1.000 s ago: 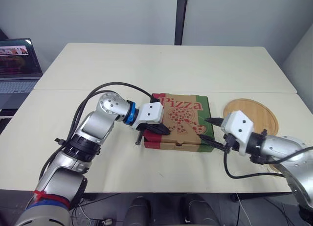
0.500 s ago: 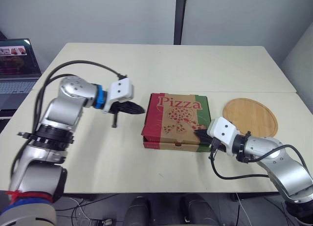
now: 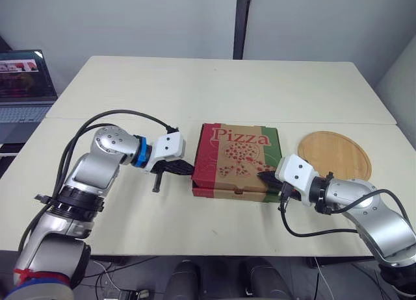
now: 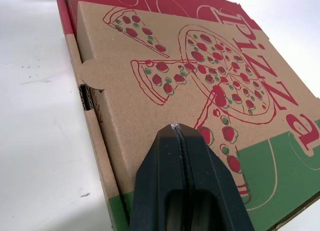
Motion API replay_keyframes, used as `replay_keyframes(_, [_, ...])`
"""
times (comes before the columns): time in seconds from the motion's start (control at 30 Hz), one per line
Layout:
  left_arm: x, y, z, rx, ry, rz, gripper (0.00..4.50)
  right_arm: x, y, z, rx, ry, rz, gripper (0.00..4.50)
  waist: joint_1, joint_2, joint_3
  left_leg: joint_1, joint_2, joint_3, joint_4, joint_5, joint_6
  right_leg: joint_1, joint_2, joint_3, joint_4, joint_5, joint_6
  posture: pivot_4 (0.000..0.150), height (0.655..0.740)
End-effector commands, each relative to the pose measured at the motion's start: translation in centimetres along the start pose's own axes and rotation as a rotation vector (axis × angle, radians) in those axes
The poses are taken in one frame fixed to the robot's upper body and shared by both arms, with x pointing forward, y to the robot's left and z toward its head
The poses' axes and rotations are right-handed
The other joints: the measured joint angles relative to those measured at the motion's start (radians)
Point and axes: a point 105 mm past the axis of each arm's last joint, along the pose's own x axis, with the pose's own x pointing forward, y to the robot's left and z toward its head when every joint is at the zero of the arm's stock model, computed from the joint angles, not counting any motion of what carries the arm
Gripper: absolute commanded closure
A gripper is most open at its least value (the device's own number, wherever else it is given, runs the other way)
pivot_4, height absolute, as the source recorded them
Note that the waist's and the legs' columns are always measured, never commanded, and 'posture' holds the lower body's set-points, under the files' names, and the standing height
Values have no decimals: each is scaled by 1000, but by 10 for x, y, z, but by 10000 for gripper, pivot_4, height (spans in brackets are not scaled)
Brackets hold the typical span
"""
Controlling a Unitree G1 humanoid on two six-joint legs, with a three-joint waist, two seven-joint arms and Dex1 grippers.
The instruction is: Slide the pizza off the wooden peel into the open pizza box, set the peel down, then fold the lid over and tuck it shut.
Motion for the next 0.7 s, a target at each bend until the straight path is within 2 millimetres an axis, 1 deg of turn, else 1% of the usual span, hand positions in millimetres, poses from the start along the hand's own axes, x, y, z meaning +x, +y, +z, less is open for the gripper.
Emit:
replay_keyframes(0.03, [6,1,11,37,-42,15,45000,-4,-3,11,-32,-30,-10,44667,1,0,0,0,0,0,0,0,0,0,0,0,0,0,0,1500,7400])
replay_keyframes(0.17, [8,8,18,34,-84,66,45000,-4,-2,10,-22,-30,-8,44667,6,0,0,0,-1,0,0,0,0,0,-1,0,0,0,0,1500,7400])
replay_keyframes(0.27, [12,4,20,26,-99,62,45000,-4,-3,9,-16,-29,-9,44667,5,0,0,-1,-1,0,0,0,0,0,-1,0,0,0,0,1500,7400])
replay_keyframes(0.33, [14,-2,18,20,-94,54,45000,-4,-3,9,-16,-29,-8,44667,4,0,0,0,-1,0,0,0,0,0,-1,0,0,0,0,1500,7400])
replay_keyframes(0.43, [13,-4,9,35,-58,65,45000,-4,-5,11,-17,-34,-5,44667,3,0,0,0,-1,0,0,0,0,0,-1,0,0,0,0,1500,7400])
replay_keyframes(0.47, [13,-5,9,42,-60,70,45000,-3,-5,11,-18,-35,-4,44667,4,0,0,0,-1,0,0,0,0,0,-1,0,0,0,0,1500,7400])
replay_keyframes(0.57, [16,-6,18,45,-100,70,45000,-4,-6,12,-22,-35,4,44667,4,0,0,0,-1,0,0,0,0,0,-1,0,0,0,0,1500,7400])
replay_keyframes(0.7, [14,1,32,33,-158,102,45000,-4,-9,16,-29,-39,11,44667,4,0,0,0,-1,0,0,0,0,0,-1,0,0,0,0,1500,7400])
